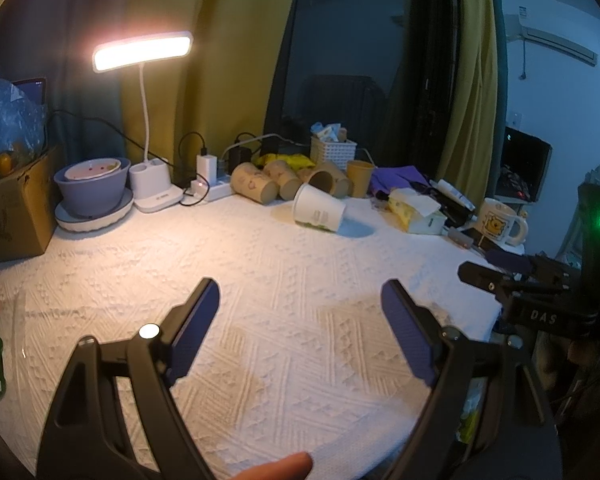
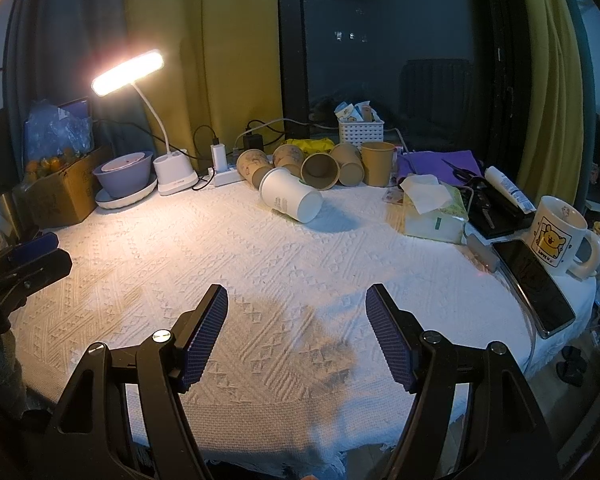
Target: Flip cup upright
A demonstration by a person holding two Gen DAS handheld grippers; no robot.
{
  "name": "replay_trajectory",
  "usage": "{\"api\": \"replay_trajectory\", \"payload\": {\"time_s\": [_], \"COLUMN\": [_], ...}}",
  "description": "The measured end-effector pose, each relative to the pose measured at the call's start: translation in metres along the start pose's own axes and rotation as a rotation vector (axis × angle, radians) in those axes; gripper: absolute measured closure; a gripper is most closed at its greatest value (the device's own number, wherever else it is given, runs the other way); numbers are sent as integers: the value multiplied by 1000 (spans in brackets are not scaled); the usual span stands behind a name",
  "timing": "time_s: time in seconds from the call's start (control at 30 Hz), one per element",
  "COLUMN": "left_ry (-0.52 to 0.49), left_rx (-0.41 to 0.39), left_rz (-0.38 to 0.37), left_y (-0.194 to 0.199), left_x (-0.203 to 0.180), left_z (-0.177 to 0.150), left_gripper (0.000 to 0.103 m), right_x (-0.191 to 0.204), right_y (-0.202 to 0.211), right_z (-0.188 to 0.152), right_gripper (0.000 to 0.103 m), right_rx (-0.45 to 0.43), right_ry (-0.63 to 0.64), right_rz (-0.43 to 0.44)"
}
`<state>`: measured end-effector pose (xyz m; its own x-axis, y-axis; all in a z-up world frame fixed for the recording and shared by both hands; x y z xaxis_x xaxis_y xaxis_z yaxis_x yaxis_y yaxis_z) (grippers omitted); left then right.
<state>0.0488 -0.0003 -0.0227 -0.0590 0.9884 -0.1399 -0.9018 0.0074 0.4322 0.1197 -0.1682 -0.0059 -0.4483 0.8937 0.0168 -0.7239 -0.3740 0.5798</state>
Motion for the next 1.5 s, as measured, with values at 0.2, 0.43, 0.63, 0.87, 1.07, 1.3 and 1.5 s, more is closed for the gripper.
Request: {"api": "replay_trajectory", "payload": {"time_s": [0.2, 0.43, 0.63, 0.87, 1.07, 1.3, 1.5], "left_ry": [2, 1, 2, 4, 4, 6, 6], "left_rx": [3, 2, 2, 1, 1, -1, -1], "left_rz": [-2, -3, -4, -11, -12, -17, -17], "left_y": [0, 0, 0, 2, 2, 3, 3], "left_x": [-2, -2, -3, -6, -6, -7, -7], "left_z": [-1, -2, -2, -4, -4, -3, -3], "left_gripper": [19, 19, 19, 19, 19, 19, 19], "right_x": [0, 0, -1, 0, 0, -1, -1], "right_y": [0, 0, 0, 0, 0, 1, 1], "right_z": [-1, -1, 0, 0, 0, 1, 1], "right_gripper": [28, 28, 28, 28, 28, 28, 28], "right_rx": [0, 0, 0, 1, 0, -2, -1], "right_ry": [2, 2, 1, 2, 2, 2, 2], "right_rz": [1, -1, 0, 0, -1, 0, -1]}}
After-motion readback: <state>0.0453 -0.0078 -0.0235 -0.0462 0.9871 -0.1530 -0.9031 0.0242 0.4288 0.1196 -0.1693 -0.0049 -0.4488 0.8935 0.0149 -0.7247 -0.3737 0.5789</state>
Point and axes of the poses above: each gripper's, at about its wrist camera, not at the fingertips, and y roughly against the way its jaws point, x to its left, z to its top, the point moved 6 cm from there along -y, roughly the way its jaws point, and after that the axes turned 1 degree about -x, right-handed, at the moved point
